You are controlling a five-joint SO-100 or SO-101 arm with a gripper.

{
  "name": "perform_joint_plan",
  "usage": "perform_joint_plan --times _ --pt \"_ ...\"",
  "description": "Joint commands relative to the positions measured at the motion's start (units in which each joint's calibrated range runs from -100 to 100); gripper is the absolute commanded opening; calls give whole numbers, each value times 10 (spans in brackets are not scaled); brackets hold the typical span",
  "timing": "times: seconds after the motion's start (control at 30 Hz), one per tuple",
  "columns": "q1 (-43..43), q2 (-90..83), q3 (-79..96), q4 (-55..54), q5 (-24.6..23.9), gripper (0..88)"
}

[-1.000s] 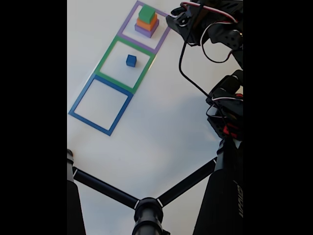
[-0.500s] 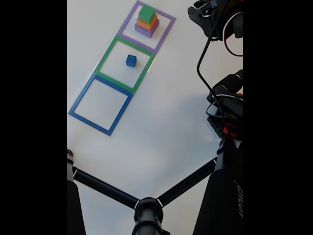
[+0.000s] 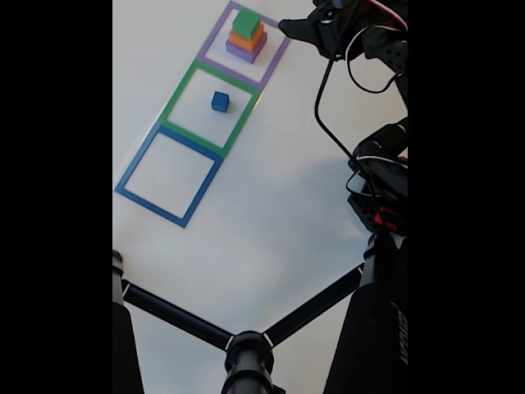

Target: Tower of hanoi

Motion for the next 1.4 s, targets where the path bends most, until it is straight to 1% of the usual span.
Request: perform_joint_plan --times 0.0,0.03,0.17,0.53,0.8,0.93,1.17,1.37 --pt "8 0 118 -202 0 320" --pt "8 10 138 -239 0 330" --pt "3 73 154 -309 0 339" --pt "-13 266 281 -695 0 349" --pt "-24 427 299 -898 0 348" --pt "-31 501 291 -978 0 346" --pt "-38 597 276 -1072 0 342" --pt "-41 651 242 -1102 0 338"
